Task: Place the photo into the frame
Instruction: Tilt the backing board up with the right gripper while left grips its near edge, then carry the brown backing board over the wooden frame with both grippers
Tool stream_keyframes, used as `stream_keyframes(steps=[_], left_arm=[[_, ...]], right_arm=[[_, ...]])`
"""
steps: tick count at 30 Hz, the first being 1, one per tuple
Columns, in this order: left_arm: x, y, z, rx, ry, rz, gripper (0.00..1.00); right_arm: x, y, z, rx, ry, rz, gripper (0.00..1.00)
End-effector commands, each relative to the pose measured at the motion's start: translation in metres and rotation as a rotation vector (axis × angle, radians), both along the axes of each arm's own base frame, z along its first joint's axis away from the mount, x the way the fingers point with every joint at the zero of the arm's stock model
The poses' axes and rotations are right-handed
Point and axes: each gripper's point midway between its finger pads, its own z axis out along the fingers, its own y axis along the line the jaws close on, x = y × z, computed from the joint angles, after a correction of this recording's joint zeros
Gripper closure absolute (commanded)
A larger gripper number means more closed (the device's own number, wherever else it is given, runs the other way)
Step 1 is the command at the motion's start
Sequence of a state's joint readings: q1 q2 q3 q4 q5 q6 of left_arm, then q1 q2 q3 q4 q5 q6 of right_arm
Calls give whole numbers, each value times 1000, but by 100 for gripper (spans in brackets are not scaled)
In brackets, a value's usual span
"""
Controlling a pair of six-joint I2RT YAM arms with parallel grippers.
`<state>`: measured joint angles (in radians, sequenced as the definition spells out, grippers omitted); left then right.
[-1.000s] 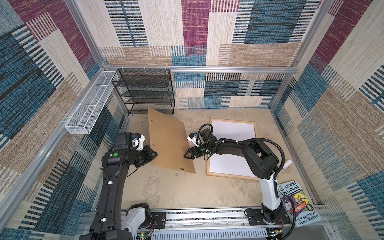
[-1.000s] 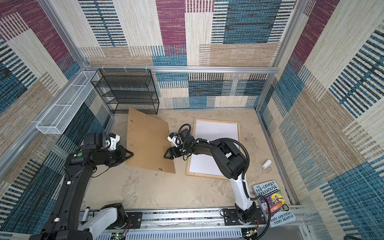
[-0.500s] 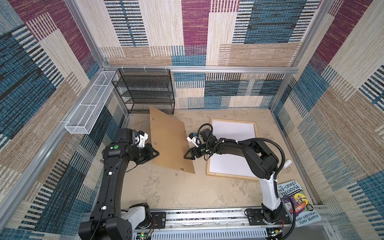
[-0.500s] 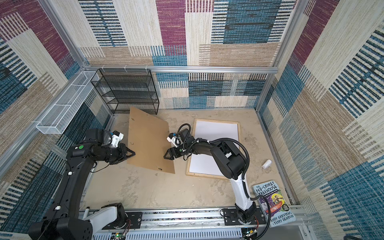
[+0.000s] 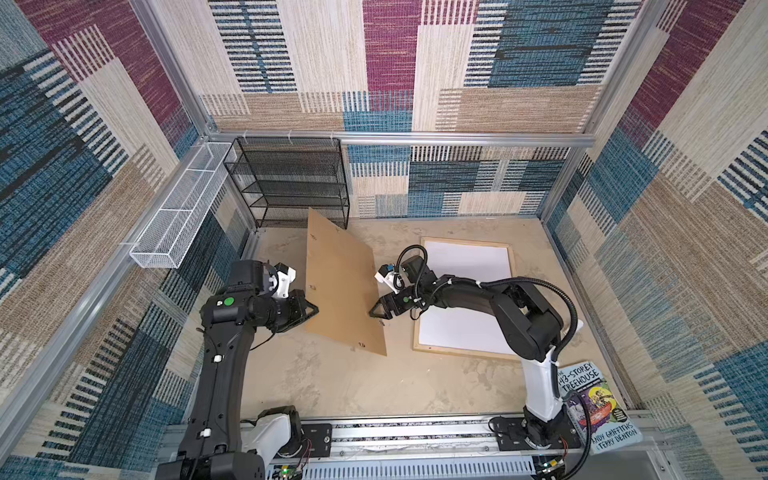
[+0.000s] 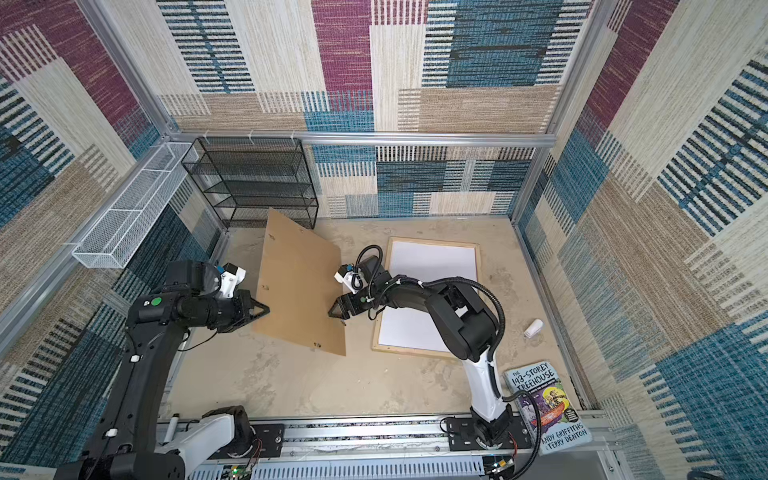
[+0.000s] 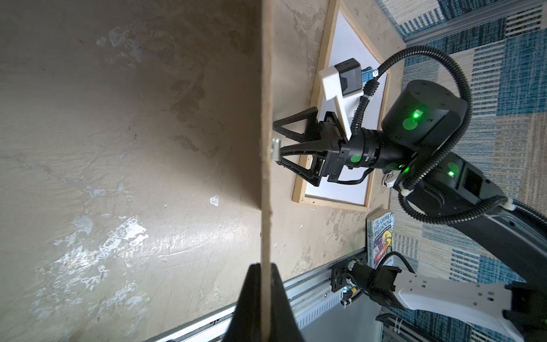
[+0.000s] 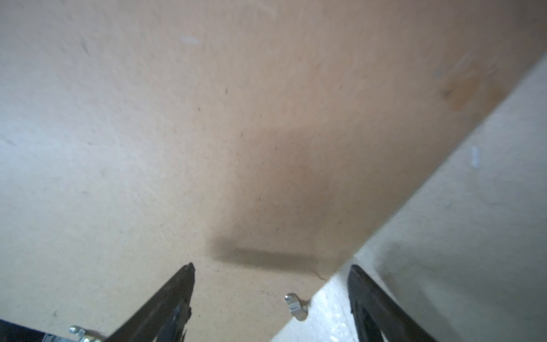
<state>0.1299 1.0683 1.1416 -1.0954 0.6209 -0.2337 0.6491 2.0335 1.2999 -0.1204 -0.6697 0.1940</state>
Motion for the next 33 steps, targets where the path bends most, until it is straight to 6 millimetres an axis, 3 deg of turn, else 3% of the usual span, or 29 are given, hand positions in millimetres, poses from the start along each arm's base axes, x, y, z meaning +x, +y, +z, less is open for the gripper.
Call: stream_keyframes(steps=[1,7,14,19,22,25,29,33], left_arm=[[-1,-9,18,-40,-79,-50,100],[-8,-18,36,-90,-128,-74,100],[-17,-30,76,-176,-222,-87,100],[-19,-41,97,-268,-273,-117,100],[-15,-48,108,-345,-299,-137,100],[-8,-52,114,-381,-323,-134,100],[0,-60,116,-399,-355,-156,100],[11,-77,120,-445,-379,-201,100]], right_arm=[[13,-11,18,37,-32,-49,17],[32,-48,43,96,-40,-153,16],[52,-91,63,143,-38,-287,15],[70,-136,72,137,-54,-409,14],[85,-182,77,65,-91,-543,13],[96,-244,83,-47,-137,-718,12],[93,-318,90,-101,-147,-889,10],[80,-383,70,-166,-89,-1060,6]])
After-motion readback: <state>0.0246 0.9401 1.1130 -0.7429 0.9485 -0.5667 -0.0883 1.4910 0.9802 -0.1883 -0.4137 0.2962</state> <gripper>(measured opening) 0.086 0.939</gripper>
